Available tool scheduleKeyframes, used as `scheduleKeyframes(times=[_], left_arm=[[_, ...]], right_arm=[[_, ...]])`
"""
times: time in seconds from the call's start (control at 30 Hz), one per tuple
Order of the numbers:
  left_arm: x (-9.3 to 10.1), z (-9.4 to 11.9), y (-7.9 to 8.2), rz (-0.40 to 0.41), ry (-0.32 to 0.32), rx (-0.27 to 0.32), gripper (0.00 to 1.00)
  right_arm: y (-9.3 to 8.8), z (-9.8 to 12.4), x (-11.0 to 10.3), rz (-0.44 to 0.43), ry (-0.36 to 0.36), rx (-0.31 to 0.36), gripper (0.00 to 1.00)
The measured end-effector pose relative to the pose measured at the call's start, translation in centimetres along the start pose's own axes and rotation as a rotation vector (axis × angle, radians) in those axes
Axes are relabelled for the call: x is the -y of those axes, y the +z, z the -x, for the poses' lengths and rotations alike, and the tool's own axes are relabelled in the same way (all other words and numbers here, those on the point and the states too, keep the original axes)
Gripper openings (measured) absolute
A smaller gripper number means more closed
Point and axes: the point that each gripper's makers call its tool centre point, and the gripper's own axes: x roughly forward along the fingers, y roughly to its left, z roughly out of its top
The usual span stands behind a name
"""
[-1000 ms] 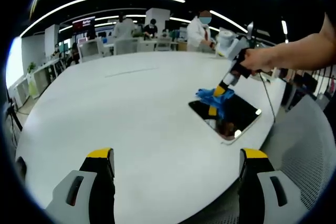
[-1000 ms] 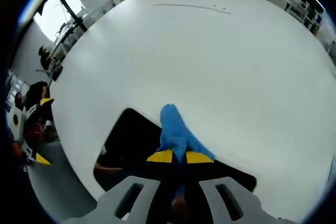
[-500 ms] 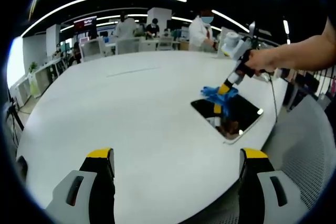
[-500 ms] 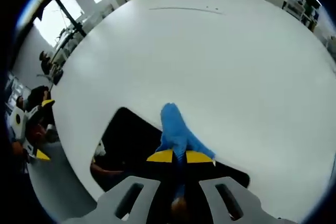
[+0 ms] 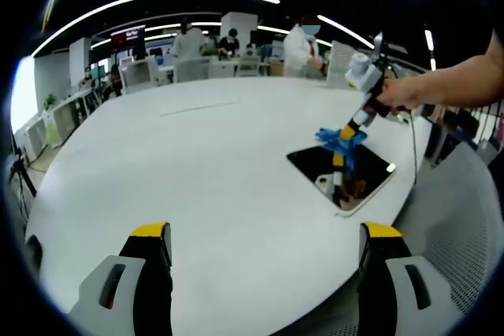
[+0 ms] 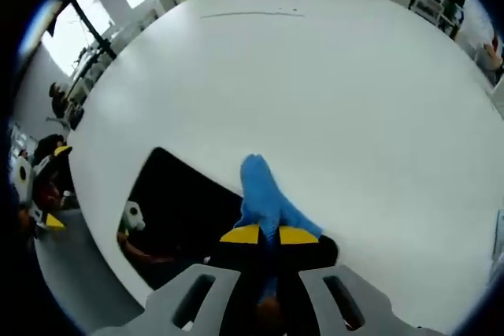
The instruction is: Wipe the mirror surface with the cleaning cloth until all visible marks leave the cleaned area.
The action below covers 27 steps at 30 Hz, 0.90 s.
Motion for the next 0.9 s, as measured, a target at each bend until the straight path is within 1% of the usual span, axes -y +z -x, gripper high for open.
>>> scheduleKeyframes(times=[0.03, 0.17, 0.33, 0.67, 0.77, 0.9], left_arm=[[0.0, 0.0, 0.1, 0.000, 0.001, 0.002, 0.99], [0.0, 0.1, 0.4, -0.009, 0.006, 0.016, 0.99], [0.0, 0.1, 0.3, -0.005, 0.005, 0.013, 0.99], [0.1, 0.0, 0.5, -0.009, 0.004, 0.025, 0.99], [0.3, 0.0, 0.5, -0.012, -0.002, 0.020, 0.99], [0.2, 0.0, 0.5, -0.010, -0.003, 0.019, 0.99]], right_arm=[[0.0, 0.0, 0.0, -0.020, 0.000, 0.008, 0.01], [0.0, 0.0, 0.1, -0.052, -0.015, 0.034, 0.00], [-1.1, 0.4, -0.9, -0.063, -0.028, 0.052, 0.00], [-5.3, 1.7, -3.4, -0.053, -0.005, 0.057, 0.00], [-6.4, 2.1, -4.1, -0.056, 0.008, 0.052, 0.00], [-8.3, 2.7, -5.3, -0.064, 0.033, 0.036, 0.00]])
